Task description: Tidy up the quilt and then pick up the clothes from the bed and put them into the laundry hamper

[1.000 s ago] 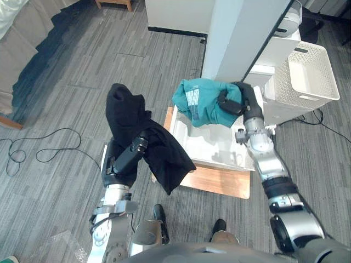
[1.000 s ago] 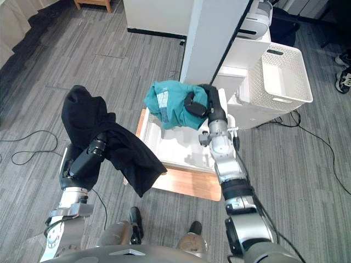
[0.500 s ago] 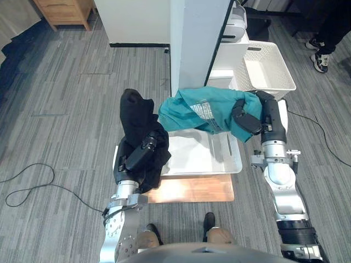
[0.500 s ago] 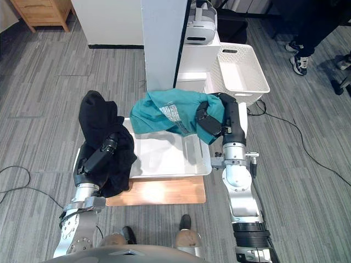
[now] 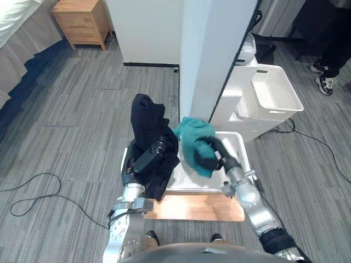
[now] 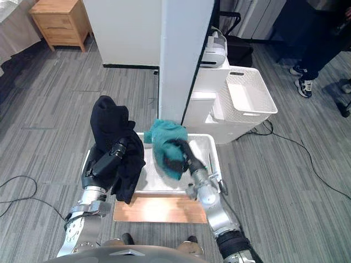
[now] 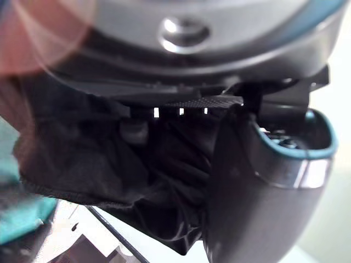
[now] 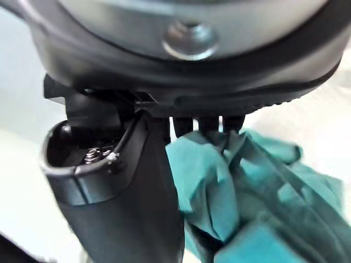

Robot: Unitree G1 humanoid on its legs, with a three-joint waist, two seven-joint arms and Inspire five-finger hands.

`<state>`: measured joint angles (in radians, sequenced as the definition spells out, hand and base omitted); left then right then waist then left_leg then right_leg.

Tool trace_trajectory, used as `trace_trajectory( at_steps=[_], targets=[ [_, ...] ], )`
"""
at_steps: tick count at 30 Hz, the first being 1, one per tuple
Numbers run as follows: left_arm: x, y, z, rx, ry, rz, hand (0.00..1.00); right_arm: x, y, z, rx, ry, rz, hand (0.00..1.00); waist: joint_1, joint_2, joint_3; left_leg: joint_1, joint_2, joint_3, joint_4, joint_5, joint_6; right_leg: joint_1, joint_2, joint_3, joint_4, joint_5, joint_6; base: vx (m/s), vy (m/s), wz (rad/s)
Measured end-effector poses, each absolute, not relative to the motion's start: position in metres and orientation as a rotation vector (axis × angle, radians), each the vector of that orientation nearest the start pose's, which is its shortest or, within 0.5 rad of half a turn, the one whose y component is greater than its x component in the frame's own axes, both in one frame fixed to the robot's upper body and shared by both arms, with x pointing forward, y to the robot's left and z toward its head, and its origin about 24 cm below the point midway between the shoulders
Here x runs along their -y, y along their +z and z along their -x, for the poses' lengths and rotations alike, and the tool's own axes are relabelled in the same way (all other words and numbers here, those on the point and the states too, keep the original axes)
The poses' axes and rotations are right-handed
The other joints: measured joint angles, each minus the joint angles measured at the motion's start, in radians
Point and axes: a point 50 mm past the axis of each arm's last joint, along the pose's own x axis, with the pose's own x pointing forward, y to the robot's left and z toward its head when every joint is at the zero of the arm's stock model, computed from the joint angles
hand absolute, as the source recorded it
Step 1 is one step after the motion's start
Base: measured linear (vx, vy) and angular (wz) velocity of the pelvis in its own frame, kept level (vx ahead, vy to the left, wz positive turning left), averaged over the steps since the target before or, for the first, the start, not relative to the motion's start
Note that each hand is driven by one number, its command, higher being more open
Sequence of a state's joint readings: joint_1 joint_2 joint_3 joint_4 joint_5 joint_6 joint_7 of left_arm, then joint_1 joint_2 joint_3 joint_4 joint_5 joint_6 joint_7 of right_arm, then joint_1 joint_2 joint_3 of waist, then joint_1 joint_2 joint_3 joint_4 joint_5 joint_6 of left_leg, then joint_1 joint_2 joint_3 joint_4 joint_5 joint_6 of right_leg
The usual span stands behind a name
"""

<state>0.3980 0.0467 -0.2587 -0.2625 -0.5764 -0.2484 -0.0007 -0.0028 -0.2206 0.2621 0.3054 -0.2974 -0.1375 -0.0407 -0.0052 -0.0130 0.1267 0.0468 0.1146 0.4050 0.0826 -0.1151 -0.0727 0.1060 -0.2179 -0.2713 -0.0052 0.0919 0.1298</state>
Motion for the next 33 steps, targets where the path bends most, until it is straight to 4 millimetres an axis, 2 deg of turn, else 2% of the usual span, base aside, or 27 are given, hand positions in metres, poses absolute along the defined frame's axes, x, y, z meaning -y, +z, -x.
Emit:
trace_trajectory(
  at_steps=[4,5,7,9,11,15,16,19,22,27,29,33],
  targets=[
    [-0.129,0.042,-0.174,0.081,-0.037,0.527,0.00,0.132,-0.025,-0.231,-0.162,0.295,0.522,1.00,0.000,0.005,-0.001,0.019,0.023,-0.020,-0.002,0.001,0.003,-0.006,0.017,0.003,0.065,-0.011,0.000,-0.01,-0.030,0.15],
    [-0.130,0.044,-0.174,0.088,-0.026,0.497,0.00,0.130,-0.023,-0.232,-0.147,0.287,0.526,1.00,-0.001,-0.003,-0.006,0.026,0.025,-0.020,-0.003,0.000,0.004,-0.009,0.017,0.007,0.071,-0.042,-0.018,-0.02,-0.048,-0.03],
    [-0.136,0.049,-0.178,0.115,0.003,0.468,0.00,0.125,-0.016,-0.235,-0.109,0.272,0.519,1.00,0.000,-0.018,-0.015,0.025,0.021,-0.012,-0.003,0.000,0.004,0.008,0.018,0.009,0.042,-0.050,-0.018,-0.03,-0.106,-0.19],
    [-0.140,0.054,-0.182,0.144,0.032,0.440,0.00,0.125,-0.008,-0.237,-0.075,0.251,0.509,1.00,-0.003,-0.005,-0.016,0.027,0.033,0.001,-0.003,0.002,0.000,0.007,0.029,0.009,0.037,-0.052,-0.015,-0.04,-0.127,-0.21],
    [-0.141,0.068,-0.183,0.206,0.041,0.424,0.00,0.131,0.003,-0.236,-0.034,0.220,0.505,1.00,-0.015,0.006,-0.023,0.040,0.040,0.006,-0.024,0.014,-0.014,0.007,0.045,0.019,0.037,-0.052,-0.015,-0.05,-0.083,-0.10],
    [-0.145,0.096,-0.192,0.360,0.016,0.351,0.00,0.140,0.025,-0.241,0.053,0.153,0.499,1.00,-0.025,0.008,-0.025,0.052,0.048,0.028,-0.035,0.023,-0.020,-0.001,0.048,0.035,0.037,-0.052,-0.015,-0.06,-0.051,-0.15],
    [-0.150,0.104,-0.199,0.401,0.012,0.308,0.00,0.142,0.031,-0.241,0.080,0.146,0.502,1.00,-0.026,0.008,-0.025,0.053,0.047,0.035,-0.035,0.025,-0.022,-0.005,0.048,0.041,0.036,-0.052,-0.015,-0.08,-0.024,-0.27],
    [-0.182,0.129,-0.223,0.540,0.083,0.179,0.00,0.143,0.059,-0.242,0.195,0.132,0.464,1.00,-0.039,0.006,-0.029,0.068,0.045,0.091,-0.036,0.027,-0.021,-0.027,0.048,0.101,0.032,-0.051,-0.016,-0.12,-0.029,-0.48],
    [-0.189,0.140,-0.231,0.592,0.133,0.175,0.00,0.147,0.072,-0.241,0.249,0.115,0.433,1.00,-0.055,-0.009,-0.044,0.067,0.039,0.139,-0.039,0.028,-0.023,-0.054,0.047,0.144,0.014,-0.041,-0.015,-0.10,-0.032,-0.53],
    [-0.172,0.130,-0.245,0.536,0.078,0.185,0.00,0.154,0.074,-0.241,0.251,0.111,0.429,1.00,-0.091,-0.014,-0.048,0.066,0.033,0.196,-0.043,0.031,-0.023,-0.081,0.049,0.184,-0.020,0.004,-0.007,-0.12,-0.032,-0.38],
    [-0.168,0.119,-0.249,0.478,0.069,0.180,0.00,0.154,0.073,-0.240,0.245,0.113,0.428,1.00,-0.114,-0.013,-0.048,0.066,0.030,0.223,-0.055,0.039,-0.021,-0.098,0.052,0.199,-0.033,0.028,0.002,-0.13,-0.031,-0.34],
    [-0.168,0.097,-0.254,0.376,0.093,0.181,0.00,0.156,0.067,-0.235,0.216,0.117,0.408,1.00,-0.136,-0.013,-0.048,0.065,0.022,0.248,-0.059,0.043,-0.018,-0.109,0.051,0.220,-0.051,0.046,0.009,-0.12,-0.044,-0.23]
  ],
)
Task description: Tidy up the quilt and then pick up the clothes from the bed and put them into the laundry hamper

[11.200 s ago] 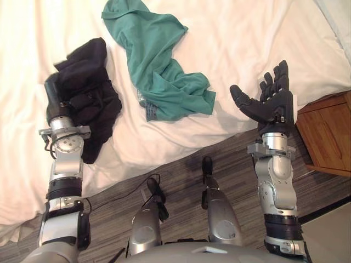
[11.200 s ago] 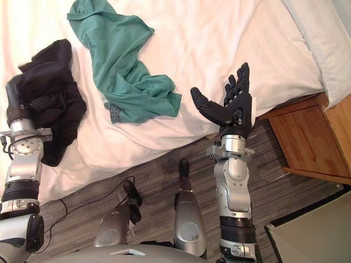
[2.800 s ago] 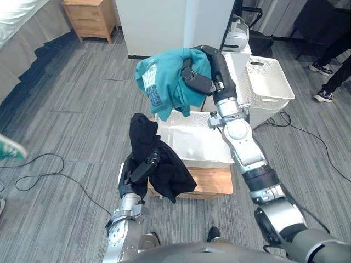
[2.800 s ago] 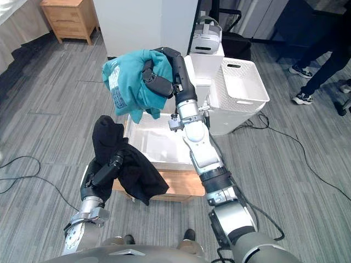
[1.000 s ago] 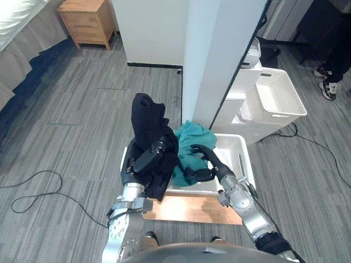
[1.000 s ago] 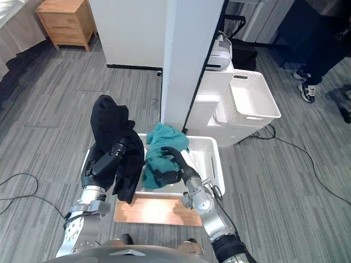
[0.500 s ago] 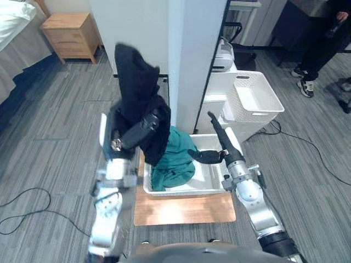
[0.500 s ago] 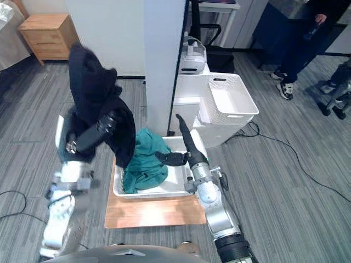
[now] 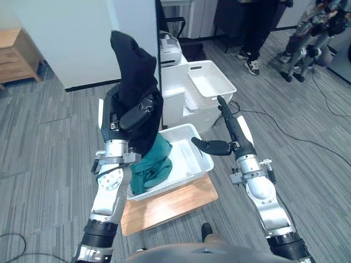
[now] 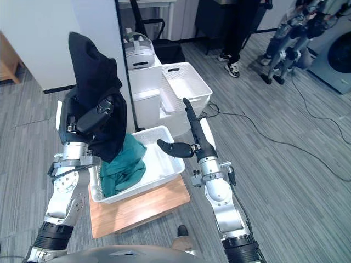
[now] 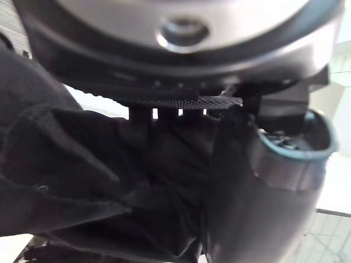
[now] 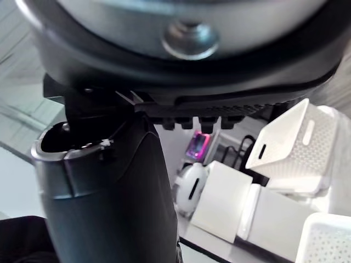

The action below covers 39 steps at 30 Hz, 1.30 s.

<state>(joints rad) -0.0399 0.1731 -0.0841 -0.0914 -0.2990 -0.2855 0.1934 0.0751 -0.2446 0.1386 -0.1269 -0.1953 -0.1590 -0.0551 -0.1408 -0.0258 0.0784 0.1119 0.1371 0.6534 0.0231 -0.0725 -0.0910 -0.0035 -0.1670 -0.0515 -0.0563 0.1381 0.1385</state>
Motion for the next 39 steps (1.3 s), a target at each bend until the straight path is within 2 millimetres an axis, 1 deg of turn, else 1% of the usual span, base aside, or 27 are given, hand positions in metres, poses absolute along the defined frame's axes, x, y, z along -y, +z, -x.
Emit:
trace_trajectory(
  at_steps=[2,6,9,11,12,13,14,15,17,18,19,21,22,25,27,29,32,33,34,35,36,38,39],
  targets=[
    [-0.164,0.086,-0.256,0.314,0.090,0.191,0.00,0.161,0.065,-0.231,0.203,0.119,0.413,1.00,-0.003,0.004,-0.002,-0.003,-0.008,0.010,-0.012,0.009,0.002,-0.015,-0.003,0.005,0.000,0.002,0.003,-0.12,-0.046,-0.13],
    [-0.153,0.074,-0.253,0.258,0.057,0.201,0.00,0.163,0.064,-0.229,0.195,0.122,0.427,1.00,-0.007,0.010,-0.005,-0.005,-0.012,0.023,-0.025,0.020,0.002,-0.028,-0.002,0.013,-0.001,0.009,0.014,-0.11,-0.051,-0.10],
    [-0.142,0.062,-0.246,0.209,0.032,0.238,0.00,0.162,0.064,-0.229,0.195,0.125,0.426,1.00,-0.010,0.027,-0.015,-0.004,-0.021,0.036,-0.047,0.031,0.005,-0.044,-0.003,0.029,-0.001,0.017,0.027,-0.12,-0.039,-0.12],
    [-0.135,0.045,-0.241,0.137,0.012,0.252,0.00,0.161,0.063,-0.229,0.192,0.129,0.424,1.00,-0.014,0.036,-0.019,-0.004,-0.024,0.038,-0.053,0.034,0.006,-0.046,-0.004,0.028,-0.001,0.021,0.032,-0.09,-0.032,-0.03],
    [-0.134,0.040,-0.240,0.113,0.009,0.252,0.00,0.160,0.062,-0.228,0.191,0.131,0.423,1.00,-0.015,0.037,-0.020,-0.003,-0.025,0.037,-0.059,0.037,0.007,-0.046,-0.004,0.028,-0.001,0.021,0.033,-0.10,-0.035,0.05],
    [-0.131,0.029,-0.238,0.061,-0.002,0.246,0.00,0.160,0.061,-0.227,0.185,0.130,0.418,1.00,-0.015,0.038,-0.020,-0.002,-0.027,0.035,-0.070,0.045,0.007,-0.046,-0.004,0.027,-0.001,0.022,0.034,-0.08,-0.030,0.06],
    [-0.131,0.024,-0.238,0.036,-0.005,0.242,0.00,0.159,0.060,-0.226,0.182,0.131,0.416,1.00,-0.015,0.038,-0.020,-0.002,-0.028,0.034,-0.078,0.048,0.009,-0.047,-0.004,0.027,-0.001,0.022,0.034,-0.10,-0.038,0.08],
    [-0.131,0.014,-0.236,-0.013,-0.002,0.227,0.00,0.159,0.058,-0.225,0.175,0.134,0.413,1.00,-0.016,0.038,-0.020,-0.001,-0.033,0.031,-0.096,0.057,0.014,-0.049,-0.003,0.027,-0.003,0.022,0.034,-0.10,-0.037,0.10],
    [-0.134,-0.005,-0.233,-0.098,0.007,0.143,0.00,0.158,0.053,-0.220,0.150,0.136,0.410,1.00,-0.017,0.037,-0.020,-0.003,-0.038,0.026,-0.113,0.066,0.009,-0.049,-0.005,0.026,-0.014,0.022,0.034,-0.09,-0.043,0.07],
    [-0.136,-0.011,-0.231,-0.122,0.013,0.126,0.00,0.158,0.051,-0.219,0.144,0.138,0.410,1.00,-0.017,0.038,-0.020,-0.004,-0.039,0.026,-0.113,0.067,0.008,-0.049,-0.005,0.026,-0.015,0.022,0.034,-0.07,-0.049,-0.01],
    [-0.140,-0.022,-0.229,-0.173,0.032,0.065,0.00,0.156,0.049,-0.217,0.134,0.143,0.403,1.00,-0.021,0.039,-0.020,-0.004,-0.038,0.026,-0.113,0.069,0.006,-0.049,-0.004,0.026,-0.017,0.022,0.034,-0.07,-0.054,-0.01],
    [-0.145,-0.036,-0.225,-0.243,0.067,-0.010,0.00,0.156,0.045,-0.213,0.117,0.137,0.393,1.00,-0.027,0.039,-0.020,-0.011,-0.036,0.023,-0.113,0.074,0.007,-0.051,-0.003,0.025,-0.018,0.022,0.034,-0.08,-0.060,0.03],
    [-0.148,-0.042,-0.222,-0.281,0.088,-0.038,1.00,0.157,0.043,-0.211,0.107,0.131,0.389,1.00,-0.030,0.039,-0.020,-0.017,-0.036,0.021,-0.113,0.077,0.005,-0.056,-0.003,0.024,-0.018,0.022,0.034,-0.08,-0.054,0.03],
    [-0.151,-0.048,-0.220,-0.316,0.105,-0.083,1.00,0.157,0.038,-0.205,0.080,0.126,0.382,1.00,-0.031,0.039,-0.020,-0.032,-0.036,0.013,-0.114,0.086,0.005,-0.066,-0.004,0.020,-0.017,0.021,0.034,-0.07,-0.049,0.07],
    [-0.152,-0.047,-0.220,-0.310,0.107,-0.112,1.00,0.158,0.034,-0.203,0.060,0.125,0.382,1.00,-0.034,0.039,-0.021,-0.035,-0.034,0.002,-0.114,0.093,0.004,-0.065,-0.003,0.006,-0.016,0.021,0.034,-0.06,-0.056,0.15],
    [-0.154,-0.045,-0.222,-0.292,0.117,-0.187,1.00,0.159,0.031,-0.201,0.046,0.124,0.382,1.00,-0.034,0.040,-0.021,-0.037,-0.033,-0.002,-0.114,0.099,0.004,-0.065,-0.003,0.002,-0.013,0.021,0.034,-0.08,-0.053,0.06],
    [-0.159,-0.040,-0.224,-0.267,0.144,-0.225,1.00,0.160,0.026,-0.196,0.020,0.121,0.378,1.00,-0.033,0.038,-0.026,-0.038,-0.032,-0.005,-0.115,0.104,0.004,-0.065,-0.003,0.000,-0.010,0.015,0.029,-0.08,-0.044,0.03],
    [-0.160,-0.038,-0.224,-0.258,0.151,-0.223,1.00,0.160,0.024,-0.195,0.014,0.120,0.376,1.00,-0.033,0.037,-0.027,-0.038,-0.032,-0.007,-0.115,0.106,0.004,-0.066,-0.003,-0.001,-0.006,0.008,0.021,-0.08,-0.057,0.10],
    [-0.161,-0.031,-0.227,-0.231,0.164,-0.216,1.00,0.161,0.021,-0.192,-0.002,0.110,0.368,1.00,-0.033,0.035,-0.028,-0.038,-0.032,-0.015,-0.115,0.110,0.003,-0.067,-0.004,-0.005,0.007,-0.011,0.013,-0.06,-0.056,0.20],
    [-0.161,-0.020,-0.229,-0.185,0.172,-0.207,1.00,0.163,0.017,-0.188,-0.026,0.093,0.360,1.00,-0.033,0.035,-0.030,-0.038,-0.029,-0.025,-0.115,0.119,-0.002,-0.067,-0.003,-0.019,0.019,-0.027,0.011,-0.05,-0.061,0.25],
    [-0.160,-0.014,-0.230,-0.158,0.177,-0.201,1.00,0.165,0.015,-0.186,-0.038,0.082,0.355,1.00,-0.033,0.034,-0.033,-0.038,-0.027,-0.031,-0.115,0.122,-0.003,-0.067,-0.002,-0.027,0.025,-0.034,0.009,-0.04,-0.059,0.24],
    [-0.160,0.004,-0.229,-0.074,0.187,-0.184,1.00,0.167,0.005,-0.181,-0.085,0.058,0.339,1.00,-0.030,0.029,-0.055,-0.041,-0.023,-0.045,-0.115,0.129,-0.007,-0.065,0.004,-0.042,0.033,-0.043,0.003,-0.02,-0.049,0.17],
    [-0.159,0.007,-0.230,-0.061,0.186,-0.181,1.00,0.168,0.004,-0.180,-0.092,0.054,0.337,1.00,-0.029,0.028,-0.060,-0.043,-0.022,-0.049,-0.115,0.131,-0.005,-0.065,0.005,-0.046,0.033,-0.044,0.002,0.00,-0.044,0.19]
  ],
)
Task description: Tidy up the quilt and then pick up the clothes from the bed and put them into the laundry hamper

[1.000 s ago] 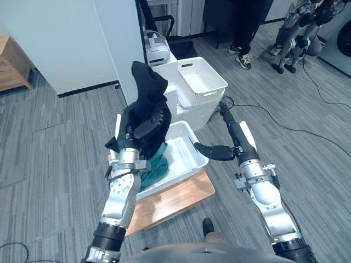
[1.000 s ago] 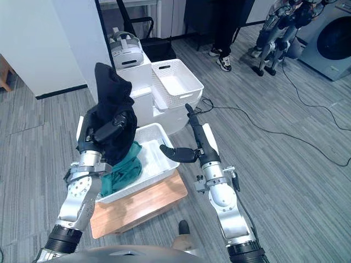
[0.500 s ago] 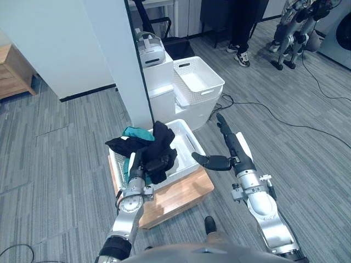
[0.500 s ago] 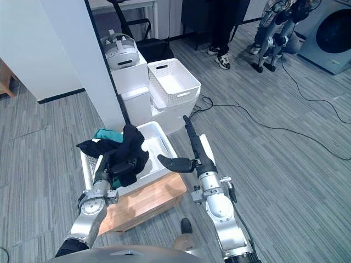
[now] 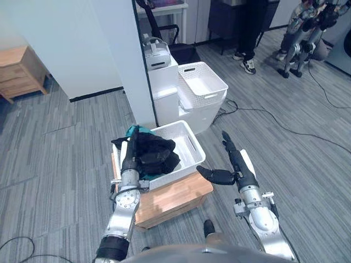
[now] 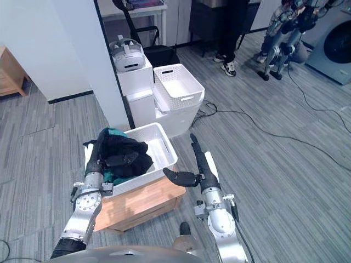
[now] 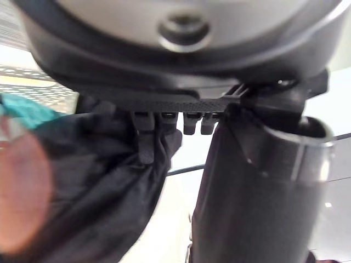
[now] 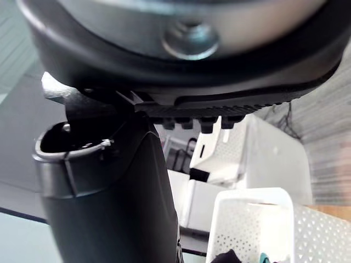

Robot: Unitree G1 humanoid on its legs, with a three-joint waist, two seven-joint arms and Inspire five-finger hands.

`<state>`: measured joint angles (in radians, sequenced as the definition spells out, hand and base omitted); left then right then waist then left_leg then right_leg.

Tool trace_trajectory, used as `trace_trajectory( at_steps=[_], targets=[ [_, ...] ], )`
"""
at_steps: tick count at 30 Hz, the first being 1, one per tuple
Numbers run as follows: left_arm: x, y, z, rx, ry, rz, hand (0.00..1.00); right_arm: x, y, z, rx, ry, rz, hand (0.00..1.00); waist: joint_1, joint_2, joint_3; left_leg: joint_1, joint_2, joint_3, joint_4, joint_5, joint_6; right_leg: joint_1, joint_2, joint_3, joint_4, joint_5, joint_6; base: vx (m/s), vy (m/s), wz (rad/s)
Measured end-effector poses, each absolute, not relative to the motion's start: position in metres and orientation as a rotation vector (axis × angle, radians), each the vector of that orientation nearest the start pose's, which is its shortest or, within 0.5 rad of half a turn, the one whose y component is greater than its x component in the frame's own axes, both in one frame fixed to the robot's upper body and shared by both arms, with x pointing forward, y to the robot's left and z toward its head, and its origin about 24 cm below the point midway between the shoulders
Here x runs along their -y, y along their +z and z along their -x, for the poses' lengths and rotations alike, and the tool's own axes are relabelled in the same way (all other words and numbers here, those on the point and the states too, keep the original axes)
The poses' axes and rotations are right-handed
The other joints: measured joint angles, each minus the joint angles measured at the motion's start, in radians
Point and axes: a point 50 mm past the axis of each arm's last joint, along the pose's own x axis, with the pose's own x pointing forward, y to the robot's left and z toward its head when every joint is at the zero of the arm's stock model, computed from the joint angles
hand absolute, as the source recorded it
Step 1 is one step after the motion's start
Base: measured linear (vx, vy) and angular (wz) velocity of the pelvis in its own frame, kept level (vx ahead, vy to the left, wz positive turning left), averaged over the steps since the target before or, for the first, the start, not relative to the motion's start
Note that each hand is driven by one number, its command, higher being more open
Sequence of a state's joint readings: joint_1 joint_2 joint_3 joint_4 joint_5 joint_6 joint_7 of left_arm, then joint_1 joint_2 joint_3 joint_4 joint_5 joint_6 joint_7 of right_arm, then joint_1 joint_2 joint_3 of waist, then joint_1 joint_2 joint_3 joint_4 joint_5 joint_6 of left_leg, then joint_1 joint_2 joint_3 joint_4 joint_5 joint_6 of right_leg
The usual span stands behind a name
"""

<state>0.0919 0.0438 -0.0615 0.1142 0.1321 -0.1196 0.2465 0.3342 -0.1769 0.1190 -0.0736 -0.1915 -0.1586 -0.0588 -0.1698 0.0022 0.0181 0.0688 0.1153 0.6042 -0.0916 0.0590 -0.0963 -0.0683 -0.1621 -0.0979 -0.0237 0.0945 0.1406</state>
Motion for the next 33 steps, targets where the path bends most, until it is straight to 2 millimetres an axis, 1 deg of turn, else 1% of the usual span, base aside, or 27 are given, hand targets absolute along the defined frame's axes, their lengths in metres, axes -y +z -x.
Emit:
trace_trajectory(
  at_steps=[2,6,9,11,14,17,19,20,21,23,24,26,28,29,30,31,32,33],
  targets=[
    [-0.158,0.018,-0.232,-0.007,0.183,-0.166,1.00,0.169,0.003,-0.178,-0.100,0.030,0.322,1.00,0.003,-0.006,-0.016,-0.008,0.003,-0.014,0.000,0.009,0.005,0.000,0.002,-0.012,-0.001,-0.001,-0.003,0.00,-0.036,0.15],
    [-0.157,0.025,-0.231,0.018,0.179,-0.134,1.00,0.169,0.003,-0.179,-0.097,0.023,0.317,1.00,0.003,-0.015,-0.022,-0.008,0.002,-0.027,0.000,0.012,0.008,0.010,-0.001,-0.027,-0.002,0.003,-0.007,-0.01,-0.012,0.11],
    [-0.160,0.028,-0.224,0.030,0.198,-0.070,1.00,0.171,0.003,-0.179,-0.102,-0.007,0.301,1.00,0.004,-0.024,-0.028,-0.008,0.003,-0.036,0.000,0.013,0.008,0.019,-0.001,-0.037,-0.008,0.003,-0.007,0.00,-0.009,0.09],
    [-0.163,0.030,-0.219,0.047,0.224,-0.016,1.00,0.175,-0.002,-0.179,-0.123,-0.041,0.293,1.00,0.005,-0.027,-0.030,-0.009,0.002,-0.045,0.000,0.014,0.009,0.024,-0.002,-0.046,-0.010,0.002,-0.007,0.00,-0.010,0.14],
    [-0.175,0.032,-0.216,0.063,0.295,0.071,1.00,0.187,-0.018,-0.172,-0.206,-0.090,0.304,1.00,0.010,-0.028,-0.031,-0.008,0.000,-0.067,0.000,0.016,0.011,0.041,-0.007,-0.066,-0.012,0.001,-0.008,0.00,-0.001,0.20],
    [-0.187,0.031,-0.213,0.059,0.344,0.072,1.00,0.196,-0.032,-0.166,-0.277,-0.117,0.317,1.00,0.027,-0.028,-0.031,-0.009,0.000,-0.072,0.000,0.018,0.011,0.043,-0.007,-0.070,-0.012,-0.004,-0.007,-0.01,-0.004,0.07],
    [-0.194,0.025,-0.205,0.039,0.376,0.108,1.00,0.202,-0.044,-0.159,-0.342,-0.137,0.346,1.00,0.028,-0.028,-0.031,-0.009,0.000,-0.086,0.000,0.020,0.012,0.053,-0.008,-0.086,-0.012,-0.008,-0.008,0.00,-0.008,0.19],
    [-0.198,0.019,-0.199,0.014,0.393,0.154,1.00,0.205,-0.051,-0.155,-0.384,-0.149,0.345,1.00,0.031,-0.029,-0.031,-0.009,0.001,-0.091,0.000,0.021,0.012,0.054,-0.008,-0.091,-0.010,-0.011,-0.009,0.00,-0.005,0.12],
    [-0.200,0.014,-0.196,-0.004,0.401,0.163,1.00,0.206,-0.056,-0.153,-0.406,-0.154,0.344,1.00,0.032,-0.029,-0.031,-0.009,0.001,-0.091,0.000,0.022,0.012,0.054,-0.008,-0.091,-0.010,-0.011,-0.009,0.00,-0.004,0.07],
    [-0.206,-0.010,-0.180,-0.113,0.446,0.222,1.00,0.212,-0.072,-0.144,-0.500,-0.179,0.333,1.00,0.042,-0.028,-0.031,-0.008,0.001,-0.093,0.000,0.022,0.012,0.057,-0.008,-0.092,-0.010,-0.011,-0.010,0.00,0.000,0.00],
    [-0.206,-0.018,-0.175,-0.149,0.456,0.232,1.00,0.213,-0.077,-0.141,-0.527,-0.193,0.324,1.00,0.045,-0.028,-0.031,-0.007,0.001,-0.094,0.000,0.023,0.012,0.059,-0.008,-0.093,-0.010,-0.011,-0.010,0.01,-0.002,0.04],
    [-0.207,-0.049,-0.149,-0.303,0.497,0.265,1.00,0.216,-0.093,-0.126,-0.630,-0.273,0.287,1.00,0.055,-0.032,-0.029,0.004,0.002,-0.096,0.000,0.022,0.012,0.072,-0.009,-0.101,-0.011,-0.011,-0.010,0.01,-0.001,0.05],
    [-0.206,-0.072,-0.124,-0.429,0.523,0.285,1.00,0.217,-0.103,-0.115,-0.694,-0.339,0.230,1.00,0.059,-0.035,-0.027,0.013,0.009,-0.091,0.000,0.018,0.007,0.086,-0.009,-0.107,-0.010,-0.016,-0.012,0.00,0.000,0.06],
    [-0.204,-0.085,-0.109,-0.516,0.532,0.301,1.00,0.216,-0.108,-0.109,-0.726,-0.379,0.197,1.00,0.061,-0.037,-0.028,0.015,0.010,-0.089,0.000,0.014,0.003,0.087,-0.010,-0.110,-0.003,-0.025,-0.017,-0.01,-0.001,0.07],
    [-0.202,-0.094,-0.098,-0.576,0.534,0.311,1.00,0.215,-0.110,-0.106,-0.741,-0.404,0.168,1.00,0.062,-0.039,-0.027,0.016,0.012,-0.088,0.000,0.010,0.008,0.086,-0.010,-0.112,0.002,-0.028,-0.017,-0.01,0.001,0.04],
    [-0.201,-0.099,-0.091,-0.612,0.537,0.326,1.00,0.213,-0.112,-0.104,-0.752,-0.415,0.156,1.00,0.063,-0.043,-0.025,0.018,0.014,-0.086,0.000,0.010,0.009,0.087,-0.011,-0.113,0.004,-0.029,-0.018,0.00,0.000,0.00],
    [-0.198,-0.111,-0.076,-0.693,0.538,0.360,1.00,0.209,-0.119,-0.097,-0.792,-0.426,0.131,1.00,0.076,-0.049,-0.016,0.034,0.016,-0.082,0.000,0.009,0.008,0.104,-0.013,-0.116,0.002,-0.032,-0.022,0.00,0.000,0.00],
    [-0.197,-0.116,-0.071,-0.724,0.540,0.376,1.00,0.207,-0.123,-0.093,-0.818,-0.428,0.124,1.00,0.082,-0.051,-0.014,0.042,0.017,-0.082,0.000,0.008,0.008,0.112,-0.012,-0.117,0.001,-0.033,-0.023,0.00,0.000,0.00]
  ],
)
